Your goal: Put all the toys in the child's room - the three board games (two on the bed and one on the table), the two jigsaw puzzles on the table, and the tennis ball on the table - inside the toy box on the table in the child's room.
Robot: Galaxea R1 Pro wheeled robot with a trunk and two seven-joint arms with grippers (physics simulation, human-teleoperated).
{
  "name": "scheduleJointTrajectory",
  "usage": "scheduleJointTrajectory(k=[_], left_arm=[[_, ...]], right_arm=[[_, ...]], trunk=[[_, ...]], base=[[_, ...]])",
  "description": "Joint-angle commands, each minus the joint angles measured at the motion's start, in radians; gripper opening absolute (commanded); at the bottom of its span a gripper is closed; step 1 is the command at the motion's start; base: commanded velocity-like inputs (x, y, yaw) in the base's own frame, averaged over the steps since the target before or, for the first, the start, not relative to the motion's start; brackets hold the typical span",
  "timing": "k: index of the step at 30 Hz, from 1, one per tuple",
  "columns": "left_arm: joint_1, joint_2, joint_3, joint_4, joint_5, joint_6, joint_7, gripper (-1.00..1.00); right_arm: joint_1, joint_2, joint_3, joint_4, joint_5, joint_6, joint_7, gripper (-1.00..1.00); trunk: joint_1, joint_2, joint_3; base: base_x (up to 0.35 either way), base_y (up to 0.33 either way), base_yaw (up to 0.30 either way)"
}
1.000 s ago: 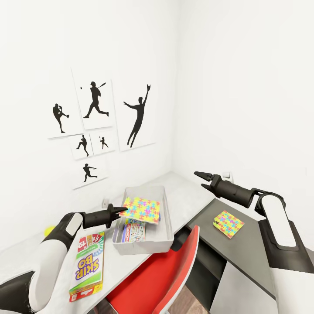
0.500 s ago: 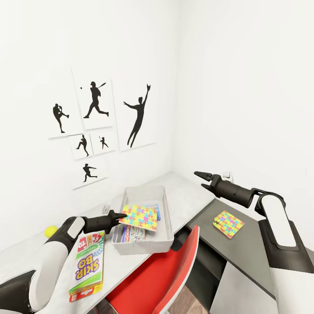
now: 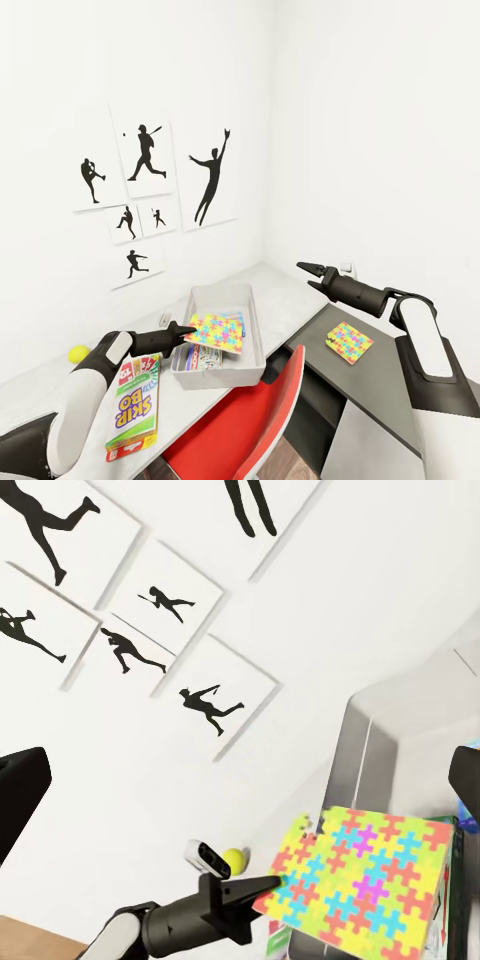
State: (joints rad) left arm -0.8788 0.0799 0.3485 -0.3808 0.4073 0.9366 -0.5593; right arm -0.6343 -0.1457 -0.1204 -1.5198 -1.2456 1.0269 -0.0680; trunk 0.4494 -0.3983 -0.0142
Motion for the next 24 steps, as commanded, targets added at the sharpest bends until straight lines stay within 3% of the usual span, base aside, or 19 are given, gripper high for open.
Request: scheduleJointTrajectory(k=[1, 7, 24], left_arm=[[-0.001, -0.005, 0.006, 0.000, -0.008, 0.004, -0.005, -1.00], [-0.002, -0.017, 0.004, 0.000, -0.010, 0.003, -0.003, -1.00], [-0.002, -0.019, 0.003, 0.000, -0.010, 0.003, -0.004, -1.00]], right_arm=[[-0.001, 0.000, -0.001, 0.000, -0.008, 0.004, -0.007, 1.00], [-0.001, 0.000, -0.001, 0.000, -0.008, 0.004, -0.007, 1.00], [-0.001, 0.002, -0.001, -0.003, -0.008, 0.004, -0.007, 1.00]], trunk=[[0.001, -0.002, -0.002], [0.001, -0.002, -0.002], [0.001, -0.002, -0.002]], base=[[0.000, 0.000, 0.000], [0.000, 0.000, 0.000], [0.000, 0.000, 0.000]])
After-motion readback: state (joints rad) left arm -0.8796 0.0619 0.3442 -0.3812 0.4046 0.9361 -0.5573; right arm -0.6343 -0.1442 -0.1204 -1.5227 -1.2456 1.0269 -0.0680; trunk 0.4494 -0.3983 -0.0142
